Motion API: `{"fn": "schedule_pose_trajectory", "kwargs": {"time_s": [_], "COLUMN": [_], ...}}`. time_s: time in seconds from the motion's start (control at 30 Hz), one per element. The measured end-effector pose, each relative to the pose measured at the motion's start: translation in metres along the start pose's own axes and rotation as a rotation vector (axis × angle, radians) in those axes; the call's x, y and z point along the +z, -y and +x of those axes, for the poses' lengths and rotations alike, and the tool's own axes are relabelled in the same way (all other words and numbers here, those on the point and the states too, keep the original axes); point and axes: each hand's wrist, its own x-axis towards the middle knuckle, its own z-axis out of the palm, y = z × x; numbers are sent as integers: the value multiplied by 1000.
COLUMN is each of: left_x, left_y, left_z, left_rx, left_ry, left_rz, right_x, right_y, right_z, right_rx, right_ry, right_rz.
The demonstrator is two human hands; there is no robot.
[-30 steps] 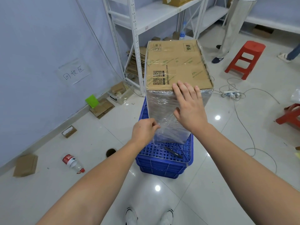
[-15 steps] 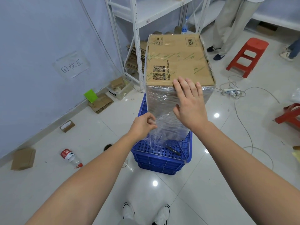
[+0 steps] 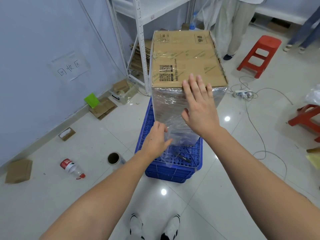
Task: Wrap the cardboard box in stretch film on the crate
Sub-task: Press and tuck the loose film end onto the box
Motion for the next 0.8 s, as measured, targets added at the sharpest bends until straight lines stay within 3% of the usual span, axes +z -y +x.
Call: {"fn": "schedule_pose_trajectory", "kwargs": {"time_s": [0.2,0.27,0.47,0.63,0.8], "left_x": [9,10,13,13,2], "left_y": [4,4,3,-3,-5], "left_z": [3,3,-2,-8,-12], "left_rx": [5,17,35,36,75], "left_ry": [-5,15,74,61,39], "left_rz": [130,123,73,46,53], "right_x": [11,30,79,89,85], "right_y": [14,21,36,46,49], "right_z": [-45,-68,-98,-99,-96], "right_rx": [-125,-47,586,832,855], "right_ry": [-205,-86,519,533,479], "right_rz": [304,433,782,1019,1106]}}
